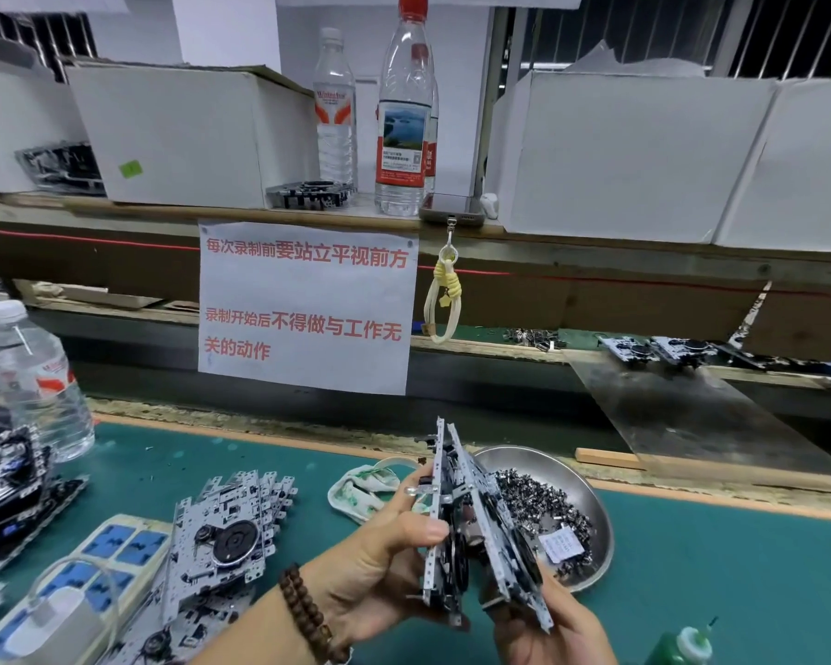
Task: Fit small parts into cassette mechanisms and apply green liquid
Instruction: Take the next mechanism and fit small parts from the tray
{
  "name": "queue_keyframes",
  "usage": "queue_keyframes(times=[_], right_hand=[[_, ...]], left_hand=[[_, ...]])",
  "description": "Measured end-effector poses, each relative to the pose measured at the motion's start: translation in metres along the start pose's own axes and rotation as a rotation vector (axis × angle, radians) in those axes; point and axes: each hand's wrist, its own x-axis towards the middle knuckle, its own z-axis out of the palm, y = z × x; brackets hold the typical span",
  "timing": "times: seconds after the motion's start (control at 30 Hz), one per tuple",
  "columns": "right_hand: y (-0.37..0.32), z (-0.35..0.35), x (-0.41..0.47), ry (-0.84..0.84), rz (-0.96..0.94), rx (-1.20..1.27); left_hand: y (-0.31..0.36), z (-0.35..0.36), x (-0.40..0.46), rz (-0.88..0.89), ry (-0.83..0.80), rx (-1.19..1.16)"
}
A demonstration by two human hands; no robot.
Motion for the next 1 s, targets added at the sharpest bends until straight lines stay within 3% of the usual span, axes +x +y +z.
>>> queue_keyframes(times=[0.1,0.2,0.33,0.47,0.6,0.7,0.87,1.0], right_hand=[[-0.005,-0.004,-0.002,0.035,-0.017,0.073],[-0.015,-0.010,-0.005,0.123,-0.077,-0.037],[-0.025,-0.018,-0.014,0.250,-0.094,-0.326],[-0.030,-0.039,-0.032,0.418,0.053,-0.756],[-0.020,-0.053,-0.050,0.560,0.100,-1.169],[-0.013,-0.058,-0.056,0.600,0.122,-1.243],[-0.024,-0.050,-0.056,0.485,0.236,-1.381],[-0.029,-0.046,-0.057,0.580,0.232,-1.503]], left_hand=[[-0.001,-0.007,-0.002,0.026,0.070,-0.040],[0.002,-0.015,-0.001,0.015,0.166,-0.064],[0.001,-0.032,0.005,-0.010,0.372,-0.051],[-0.006,-0.049,0.008,-0.039,0.467,-0.072],[-0.012,-0.057,0.011,-0.064,0.513,-0.058],[-0.012,-0.059,0.013,-0.062,0.505,-0.049],[-0.012,-0.062,0.014,-0.098,0.441,-0.037],[-0.013,-0.061,0.017,-0.143,0.462,0.032]])
